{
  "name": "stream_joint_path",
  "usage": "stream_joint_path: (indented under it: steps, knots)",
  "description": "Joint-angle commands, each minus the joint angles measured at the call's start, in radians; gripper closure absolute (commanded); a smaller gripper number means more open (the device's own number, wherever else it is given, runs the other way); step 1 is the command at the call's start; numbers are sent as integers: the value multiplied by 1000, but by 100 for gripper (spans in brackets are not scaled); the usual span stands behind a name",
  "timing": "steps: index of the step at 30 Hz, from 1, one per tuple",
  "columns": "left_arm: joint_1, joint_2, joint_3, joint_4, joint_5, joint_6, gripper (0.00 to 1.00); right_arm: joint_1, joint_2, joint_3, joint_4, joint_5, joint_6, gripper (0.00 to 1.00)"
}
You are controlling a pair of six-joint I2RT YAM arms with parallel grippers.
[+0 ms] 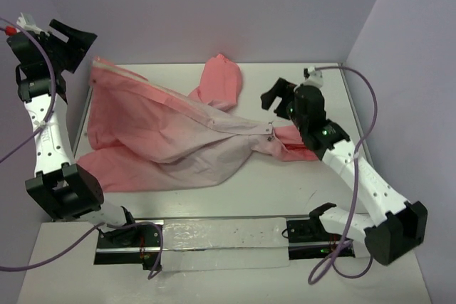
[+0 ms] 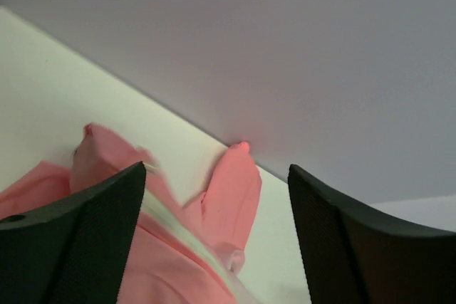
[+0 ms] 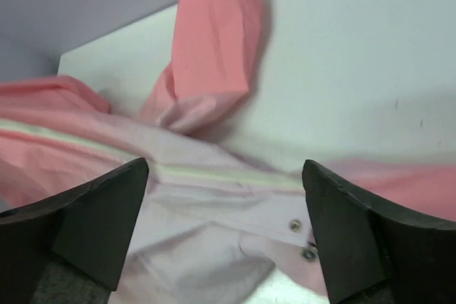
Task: Zip up the jacket
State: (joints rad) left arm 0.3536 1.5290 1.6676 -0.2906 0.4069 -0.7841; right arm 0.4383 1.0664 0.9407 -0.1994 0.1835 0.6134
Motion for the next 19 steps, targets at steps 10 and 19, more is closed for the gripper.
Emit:
stream_joint_path:
  steps: [10,19]
  knots:
    - [-347,-210,-239,-139,-486,229,5,-115,231,384,-250,260,-59,0]
    - [-618,-230,-378,-120,-627,254,5,-115,208,310,-258,328,-66,0]
